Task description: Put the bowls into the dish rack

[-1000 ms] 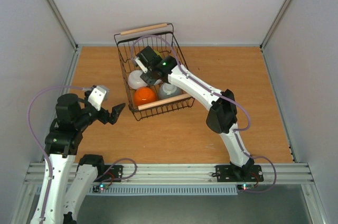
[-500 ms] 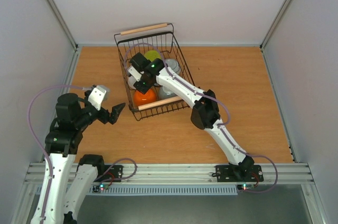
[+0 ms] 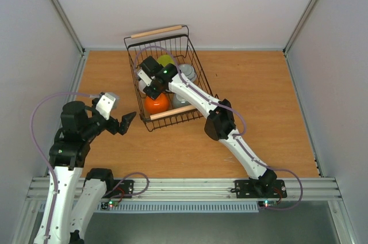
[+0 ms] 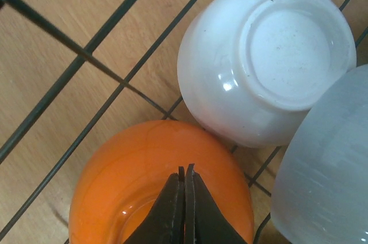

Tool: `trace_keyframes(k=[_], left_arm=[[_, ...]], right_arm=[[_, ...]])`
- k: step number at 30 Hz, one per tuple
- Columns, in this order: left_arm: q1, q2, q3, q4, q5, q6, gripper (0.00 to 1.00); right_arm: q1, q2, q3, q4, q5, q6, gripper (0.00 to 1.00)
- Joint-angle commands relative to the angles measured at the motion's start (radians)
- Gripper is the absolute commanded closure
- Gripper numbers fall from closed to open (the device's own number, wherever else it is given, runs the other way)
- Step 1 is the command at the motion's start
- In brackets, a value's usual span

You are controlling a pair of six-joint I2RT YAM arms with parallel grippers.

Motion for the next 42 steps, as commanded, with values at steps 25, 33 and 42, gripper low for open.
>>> trace_keyframes(k=[25,33,42], left_arm=[[0.015,0.010,-0.015,0.048,0.019,0.012,0.01],[0.015,0.013,-0.015,0.047,0.019,0.013,0.01],[0.016,0.012,-0.013,0.045,0.016,0.013,0.01]], right_arm=[[0.016,-0.284,-0.466,0.112,0.021,0.112,0.99],[0.016,-0.385,-0.462,0.181,0.068,0.113,0.99],[-0.005,-0.165,-0.152,0.090,0.067,0.072,0.99]])
